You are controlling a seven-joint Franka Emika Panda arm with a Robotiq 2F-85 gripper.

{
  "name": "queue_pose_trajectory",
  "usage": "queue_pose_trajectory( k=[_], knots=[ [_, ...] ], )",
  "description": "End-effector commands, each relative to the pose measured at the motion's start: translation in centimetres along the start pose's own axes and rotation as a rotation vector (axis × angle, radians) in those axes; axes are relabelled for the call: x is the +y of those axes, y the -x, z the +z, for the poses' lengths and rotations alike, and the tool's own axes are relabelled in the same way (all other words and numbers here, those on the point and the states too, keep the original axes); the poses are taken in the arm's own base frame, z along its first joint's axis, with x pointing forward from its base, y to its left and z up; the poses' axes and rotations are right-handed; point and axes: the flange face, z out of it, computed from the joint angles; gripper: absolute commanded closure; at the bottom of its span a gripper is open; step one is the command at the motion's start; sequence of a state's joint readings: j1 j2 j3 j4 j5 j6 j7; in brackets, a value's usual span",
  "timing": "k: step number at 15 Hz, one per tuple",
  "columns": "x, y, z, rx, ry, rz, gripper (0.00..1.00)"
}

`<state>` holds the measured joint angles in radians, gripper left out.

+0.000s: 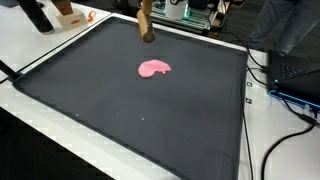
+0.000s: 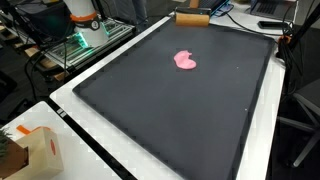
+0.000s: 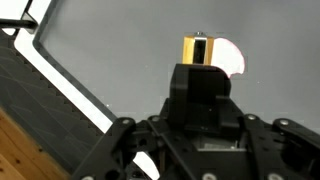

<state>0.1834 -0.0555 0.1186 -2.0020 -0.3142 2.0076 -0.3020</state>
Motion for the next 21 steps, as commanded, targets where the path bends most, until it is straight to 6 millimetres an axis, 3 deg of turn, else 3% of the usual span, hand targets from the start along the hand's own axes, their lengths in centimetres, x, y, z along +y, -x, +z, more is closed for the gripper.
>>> queue_pose_trajectory(
  k=[1,6,12,21],
  knots=[
    [-0.6,-0.3,2.6,0.061,-0.114,-0.118,0.75],
    [-2.4,0.2,7.1,0.058,-0.198,-0.221,0.75],
    [-4.7,0.9,11.6,0.096,-0.245,-0.206,0.75],
    [-5.5,1.4,15.0,0.105,-0.237,-0.202,0.75]
  ],
)
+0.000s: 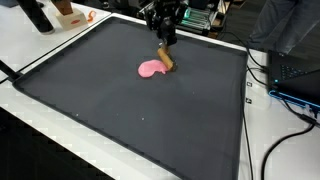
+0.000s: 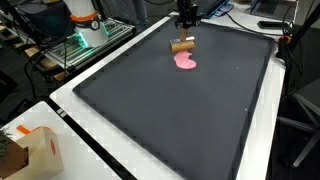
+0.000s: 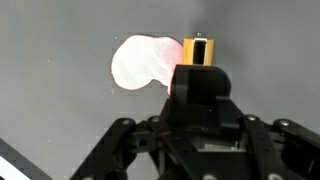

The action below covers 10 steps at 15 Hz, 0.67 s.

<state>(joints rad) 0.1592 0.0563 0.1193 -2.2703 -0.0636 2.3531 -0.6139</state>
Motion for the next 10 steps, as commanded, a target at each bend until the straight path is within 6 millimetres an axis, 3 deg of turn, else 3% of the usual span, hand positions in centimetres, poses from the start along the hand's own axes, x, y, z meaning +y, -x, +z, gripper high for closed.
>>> queue_pose_trajectory(
  k=[1,10],
  knots=[
    [0.5,0.6,0.7,0.019,0.013,0.003,0.75],
    [1.1,0.5,2.4,0.001,-0.007,0.01,0.75]
  ],
)
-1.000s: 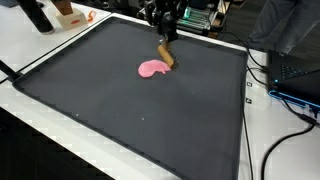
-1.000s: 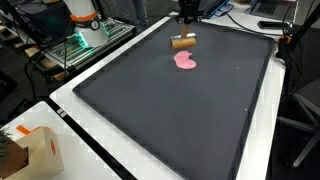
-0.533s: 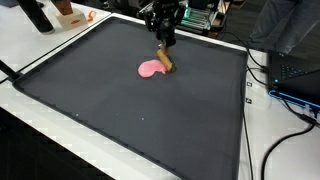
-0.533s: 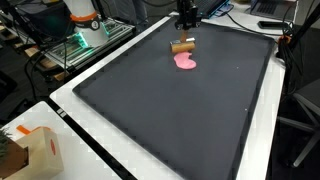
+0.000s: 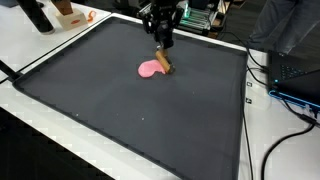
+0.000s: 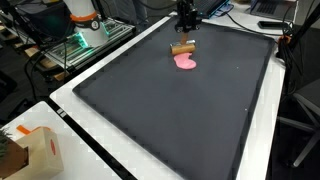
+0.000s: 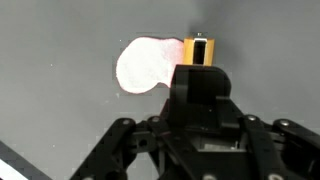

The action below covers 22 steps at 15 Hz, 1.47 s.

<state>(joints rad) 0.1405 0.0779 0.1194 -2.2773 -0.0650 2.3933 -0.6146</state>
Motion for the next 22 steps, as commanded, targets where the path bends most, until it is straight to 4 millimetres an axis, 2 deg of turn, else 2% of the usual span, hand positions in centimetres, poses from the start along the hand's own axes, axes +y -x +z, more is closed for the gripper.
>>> queue_pose_trajectory(
  k=[1,22],
  knots=[
    [0.3,0.1,1.5,-0.013,-0.021,0.004,0.75],
    [2.3,0.4,2.9,-0.04,0.055,0.056,0.75]
  ],
)
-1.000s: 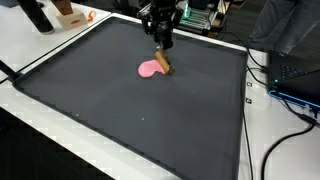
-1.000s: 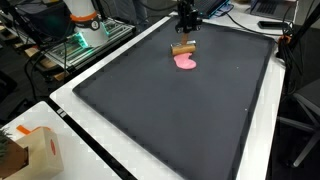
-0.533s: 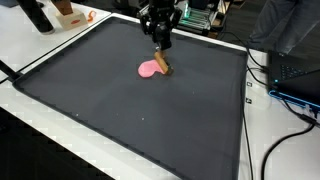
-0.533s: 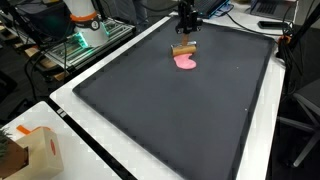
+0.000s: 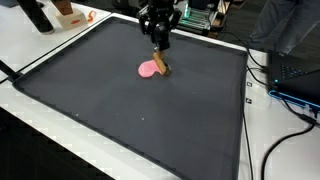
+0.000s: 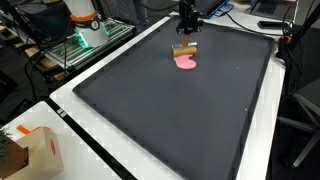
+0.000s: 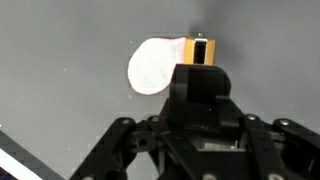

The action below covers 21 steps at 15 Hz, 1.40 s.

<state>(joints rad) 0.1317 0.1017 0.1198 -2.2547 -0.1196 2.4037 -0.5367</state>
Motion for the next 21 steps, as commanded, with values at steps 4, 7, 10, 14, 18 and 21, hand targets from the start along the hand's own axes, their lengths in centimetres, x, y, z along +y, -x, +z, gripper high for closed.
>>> queue_pose_trajectory(
  k=[4,7,10,14,18,21],
  knots=[
    [1.9,0.7,2.8,-0.03,0.035,0.015,0.75],
    [2.1,0.7,2.9,-0.035,0.045,0.015,0.75],
    [2.6,0.9,3.0,-0.039,0.053,0.02,0.75],
    [3.3,1.0,3.0,-0.036,0.062,0.035,0.75],
    [3.9,1.2,3.3,-0.04,0.056,0.043,0.75],
    [4.6,1.3,3.3,-0.045,0.066,0.053,0.75]
  ],
)
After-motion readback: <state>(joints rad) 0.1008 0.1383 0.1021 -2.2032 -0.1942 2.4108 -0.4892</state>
